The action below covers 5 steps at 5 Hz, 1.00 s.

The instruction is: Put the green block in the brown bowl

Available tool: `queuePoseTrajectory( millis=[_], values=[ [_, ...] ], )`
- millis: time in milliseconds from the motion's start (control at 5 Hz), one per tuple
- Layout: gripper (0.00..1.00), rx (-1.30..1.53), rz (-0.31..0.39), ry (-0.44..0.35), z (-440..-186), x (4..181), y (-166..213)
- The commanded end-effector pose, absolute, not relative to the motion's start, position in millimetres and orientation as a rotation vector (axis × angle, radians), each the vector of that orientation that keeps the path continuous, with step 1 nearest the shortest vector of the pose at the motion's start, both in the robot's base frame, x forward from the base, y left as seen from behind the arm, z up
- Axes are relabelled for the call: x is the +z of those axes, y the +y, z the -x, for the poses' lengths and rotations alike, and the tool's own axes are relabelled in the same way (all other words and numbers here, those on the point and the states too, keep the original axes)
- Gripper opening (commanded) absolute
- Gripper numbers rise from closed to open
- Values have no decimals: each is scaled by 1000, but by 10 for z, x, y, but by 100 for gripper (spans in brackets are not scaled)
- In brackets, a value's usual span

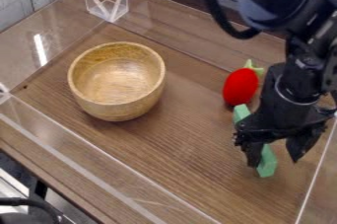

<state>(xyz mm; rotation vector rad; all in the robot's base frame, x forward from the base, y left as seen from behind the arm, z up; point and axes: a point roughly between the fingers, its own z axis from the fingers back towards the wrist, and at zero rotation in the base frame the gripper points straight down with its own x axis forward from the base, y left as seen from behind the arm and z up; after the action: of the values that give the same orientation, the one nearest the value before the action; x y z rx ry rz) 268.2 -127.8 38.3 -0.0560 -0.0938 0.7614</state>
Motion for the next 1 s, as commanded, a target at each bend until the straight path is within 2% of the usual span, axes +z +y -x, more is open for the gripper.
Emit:
queuePoseTrajectory(
  millis=[0, 200, 400, 600, 800],
  values=[
    [100, 742, 86, -131, -2711, 475, -1221],
    [100, 769, 87, -127, -2766, 532, -1133],
    [0, 777, 83, -127, -2747, 471, -1198],
    [0, 770, 86, -143, -2717, 601, -1240],
    [0, 747, 93, -166, -2695, 815, -1076]
  ],
)
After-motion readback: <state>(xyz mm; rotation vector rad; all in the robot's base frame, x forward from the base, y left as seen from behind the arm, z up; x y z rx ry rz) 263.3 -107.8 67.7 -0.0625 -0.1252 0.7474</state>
